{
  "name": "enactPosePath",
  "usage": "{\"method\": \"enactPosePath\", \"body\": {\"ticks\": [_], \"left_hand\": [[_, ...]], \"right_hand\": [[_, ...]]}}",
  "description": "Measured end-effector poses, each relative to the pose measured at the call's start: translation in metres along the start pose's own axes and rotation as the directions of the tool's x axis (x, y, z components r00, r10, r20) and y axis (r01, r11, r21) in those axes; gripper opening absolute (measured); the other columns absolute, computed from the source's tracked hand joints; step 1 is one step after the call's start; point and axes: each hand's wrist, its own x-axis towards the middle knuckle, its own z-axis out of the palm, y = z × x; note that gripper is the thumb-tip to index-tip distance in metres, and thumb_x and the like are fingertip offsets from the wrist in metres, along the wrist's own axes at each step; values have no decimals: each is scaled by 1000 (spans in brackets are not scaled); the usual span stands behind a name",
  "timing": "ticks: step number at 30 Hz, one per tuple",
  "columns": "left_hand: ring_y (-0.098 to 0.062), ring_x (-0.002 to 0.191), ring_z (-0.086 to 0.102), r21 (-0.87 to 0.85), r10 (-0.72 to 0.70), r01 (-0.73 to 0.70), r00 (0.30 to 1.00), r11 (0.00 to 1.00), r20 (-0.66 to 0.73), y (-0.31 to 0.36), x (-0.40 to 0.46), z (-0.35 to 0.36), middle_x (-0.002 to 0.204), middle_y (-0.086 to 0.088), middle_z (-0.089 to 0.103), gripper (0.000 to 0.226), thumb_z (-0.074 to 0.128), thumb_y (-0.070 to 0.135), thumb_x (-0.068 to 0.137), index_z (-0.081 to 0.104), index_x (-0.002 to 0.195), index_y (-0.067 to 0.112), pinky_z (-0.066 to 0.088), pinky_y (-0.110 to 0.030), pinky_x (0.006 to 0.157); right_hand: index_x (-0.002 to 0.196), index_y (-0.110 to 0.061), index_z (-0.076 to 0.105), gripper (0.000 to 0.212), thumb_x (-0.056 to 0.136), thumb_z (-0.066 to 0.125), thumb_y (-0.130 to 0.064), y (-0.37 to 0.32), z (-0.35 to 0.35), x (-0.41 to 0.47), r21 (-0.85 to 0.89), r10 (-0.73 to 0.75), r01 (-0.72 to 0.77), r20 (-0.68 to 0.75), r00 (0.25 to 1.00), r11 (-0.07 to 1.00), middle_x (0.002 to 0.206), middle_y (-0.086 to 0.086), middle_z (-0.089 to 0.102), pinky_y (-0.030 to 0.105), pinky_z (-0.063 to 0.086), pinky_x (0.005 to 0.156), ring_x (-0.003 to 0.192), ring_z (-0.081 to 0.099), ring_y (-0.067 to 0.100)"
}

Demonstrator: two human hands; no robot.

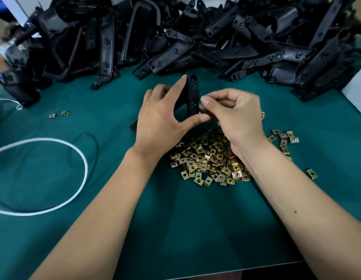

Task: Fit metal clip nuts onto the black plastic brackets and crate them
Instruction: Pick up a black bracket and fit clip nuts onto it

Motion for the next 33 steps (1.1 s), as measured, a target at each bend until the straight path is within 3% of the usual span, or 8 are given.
{"method": "enactPosePath", "body": {"ticks": [3, 8, 15, 22, 29, 33], "left_hand": [[-24, 112, 51, 5, 8, -8, 1000, 1000, -30, 2, 0, 1, 122, -5, 57, 98, 53, 87, 78, 41, 157, 29, 40, -32, 93], [-24, 114, 50, -7, -22, 22, 999, 1000, -25, 5, 0, 2, 123, -5, 57, 103, 43, 91, 76, 40, 157, 29, 43, -35, 96], [-25, 113, 51, -1, -25, 25, 999, 1000, -35, 5, 0, 1, 121, -5, 57, 102, 43, 91, 76, 41, 157, 28, 44, -36, 95], [-23, 114, 52, -40, -37, 36, 998, 999, -41, 11, 0, 3, 121, -4, 59, 105, 39, 93, 74, 42, 157, 28, 46, -35, 96], [-22, 103, 59, -94, -31, 28, 999, 995, -39, 7, 2, 1, 109, -3, 61, 99, 54, 86, 77, 48, 154, 24, 53, -42, 90], [-23, 106, 58, -49, -6, 6, 1000, 999, -14, 8, 4, 1, 113, -3, 61, 101, 53, 87, 75, 48, 153, 24, 52, -43, 91]], "right_hand": [[86, -20, 76, 9, 84, 85, -21, 2, 1, 1, -73, -9, 8, -15, 1000, 997, 77, -5, 78, 14, 51, 62, 72, 74, 5], [89, -20, 76, 3, 90, 78, -18, 4, 2, 2, -49, -10, 10, 1, 1000, 999, 75, -3, 77, 22, 54, 62, 68, 70, 5], [90, -16, 75, 4, 92, 75, -13, 2, 2, 0, 18, 31, -31, 5, 1000, 999, 74, -2, 77, 17, 53, 60, 67, 71, 4], [88, -15, 75, 5, 91, 77, -12, 2, 4, 1, 47, 9, -8, -32, 999, 999, 72, -2, 76, 22, 56, 64, 68, 70, 8], [88, -13, 75, 5, 90, 77, -9, 0, 1, 2, 55, -13, 10, 47, 999, 998, 72, -2, 76, 16, 54, 60, 66, 70, 5], [86, -13, 74, 7, 90, 77, -8, 2, 0, 2, 29, 4, -6, 52, 999, 1000, 72, 0, 77, 19, 56, 61, 66, 71, 6]]}}
